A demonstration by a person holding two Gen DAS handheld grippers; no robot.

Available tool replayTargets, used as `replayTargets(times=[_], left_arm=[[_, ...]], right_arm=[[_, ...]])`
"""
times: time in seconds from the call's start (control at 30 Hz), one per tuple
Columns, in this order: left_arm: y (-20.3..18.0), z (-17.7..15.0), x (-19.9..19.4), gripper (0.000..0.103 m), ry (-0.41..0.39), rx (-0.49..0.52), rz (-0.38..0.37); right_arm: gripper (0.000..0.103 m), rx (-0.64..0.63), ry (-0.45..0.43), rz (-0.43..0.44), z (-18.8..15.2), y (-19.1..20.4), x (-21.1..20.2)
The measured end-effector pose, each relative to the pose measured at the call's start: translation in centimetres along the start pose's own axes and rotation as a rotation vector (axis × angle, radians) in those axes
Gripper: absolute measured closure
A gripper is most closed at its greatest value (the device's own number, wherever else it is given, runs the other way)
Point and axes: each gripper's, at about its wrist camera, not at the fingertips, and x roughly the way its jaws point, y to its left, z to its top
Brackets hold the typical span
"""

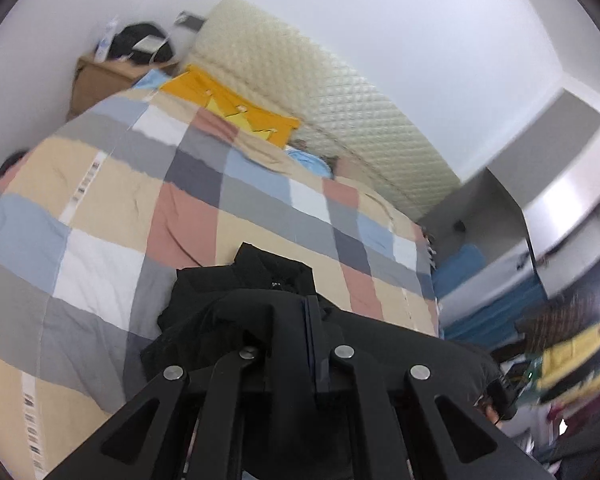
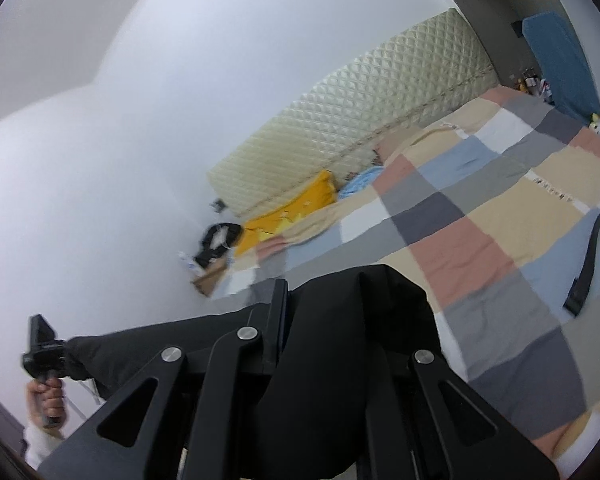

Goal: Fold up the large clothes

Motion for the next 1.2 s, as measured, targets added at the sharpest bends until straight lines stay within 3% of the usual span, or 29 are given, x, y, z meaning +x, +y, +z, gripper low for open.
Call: replayTargets(times=[0.33, 0.57, 0.87, 1.03, 1.2], left_arm=[[0.4, 5.3, 8.0, 0.094, 0.004, -0.041, 0.196], [2.4, 6.4, 14.7, 0.094, 0.029, -0.071, 0.335], [4.3, 7.3, 22.3, 0.093, 0.073, -0.063, 0.440], [5.9, 6.0, 27.6, 0.093, 0.133, 0.007, 0.514], [8.0, 5.4, 30.6, 0.093, 0.165, -0.031, 0.481]], right_arm=[[0.093, 0.000, 0.119, -0.110, 3.3, -1.8, 10.7], [0.093, 0.012, 0.248, -0.184, 3.4, -4.2, 16.7], [0.093, 0.018, 0.347, -0.267, 2.0, -7.5, 23.2], [0.093, -0.077, 0.442, -0.349, -0.5, -8.7, 27.2], [0.094, -0.070, 0.466, -0.338, -2.4, -10.6, 29.5]])
